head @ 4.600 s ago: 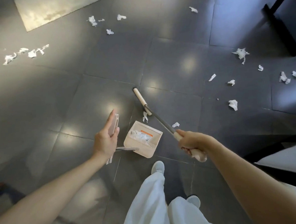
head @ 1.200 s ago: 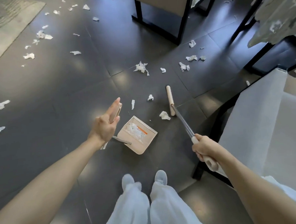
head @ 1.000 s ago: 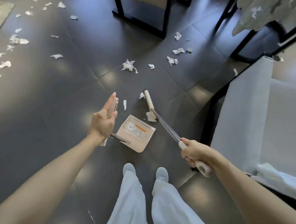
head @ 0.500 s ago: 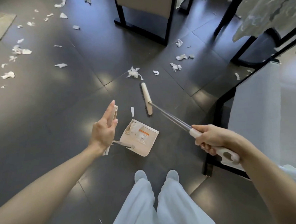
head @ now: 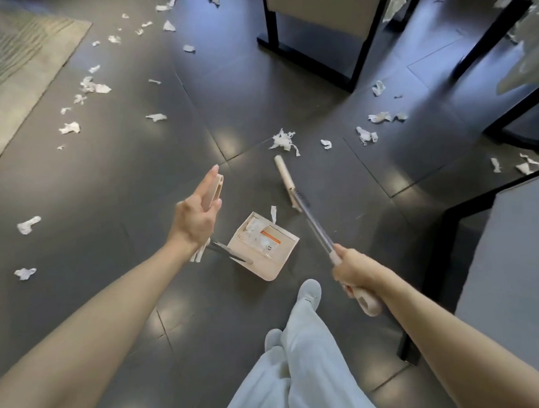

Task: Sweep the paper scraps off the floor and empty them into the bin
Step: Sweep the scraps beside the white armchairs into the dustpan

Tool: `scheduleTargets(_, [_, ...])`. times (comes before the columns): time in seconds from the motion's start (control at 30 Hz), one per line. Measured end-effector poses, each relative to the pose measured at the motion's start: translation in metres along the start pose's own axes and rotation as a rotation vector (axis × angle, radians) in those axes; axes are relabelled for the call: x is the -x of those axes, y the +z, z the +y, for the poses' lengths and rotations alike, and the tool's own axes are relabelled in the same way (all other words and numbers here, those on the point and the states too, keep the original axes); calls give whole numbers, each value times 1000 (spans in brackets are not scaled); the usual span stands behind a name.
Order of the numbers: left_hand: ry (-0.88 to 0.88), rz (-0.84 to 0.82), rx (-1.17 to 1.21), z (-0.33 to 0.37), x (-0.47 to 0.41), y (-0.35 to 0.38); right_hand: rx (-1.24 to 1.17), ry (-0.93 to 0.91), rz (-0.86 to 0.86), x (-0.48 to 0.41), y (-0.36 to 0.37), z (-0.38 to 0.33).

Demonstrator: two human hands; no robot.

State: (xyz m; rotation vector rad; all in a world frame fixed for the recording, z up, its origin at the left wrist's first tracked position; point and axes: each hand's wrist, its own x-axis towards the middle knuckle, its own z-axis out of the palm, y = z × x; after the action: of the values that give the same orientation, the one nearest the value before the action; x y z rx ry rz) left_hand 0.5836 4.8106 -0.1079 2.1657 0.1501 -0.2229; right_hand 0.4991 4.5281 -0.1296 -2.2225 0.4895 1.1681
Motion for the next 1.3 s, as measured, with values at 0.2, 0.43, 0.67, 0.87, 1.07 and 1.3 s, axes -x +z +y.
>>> scheduleTargets(0.2, [1, -24, -13, 28, -48, 15, -301, 27, -195, 17, -56, -10])
scheduleTargets(0.43, [16, 28, 6, 48, -93, -5, -384, -18, -158, 14, -133, -34])
scheduleTargets(0.67, [71, 47, -3, 87, -174, -16, -317, -77, 91, -43, -184, -89])
scheduleTargets(0.87, [111, -21, 8, 100, -269, -24, -134, 25, 253, -101, -220, -130])
scheduleTargets(1.07, [122, -216, 19, 95, -366, -41, -105, 178, 245, -160, -233, -168])
scheduleTargets(1.3, [167, -264, 57, 99, -438, -52, -147, 173, 117, -201, -229, -220])
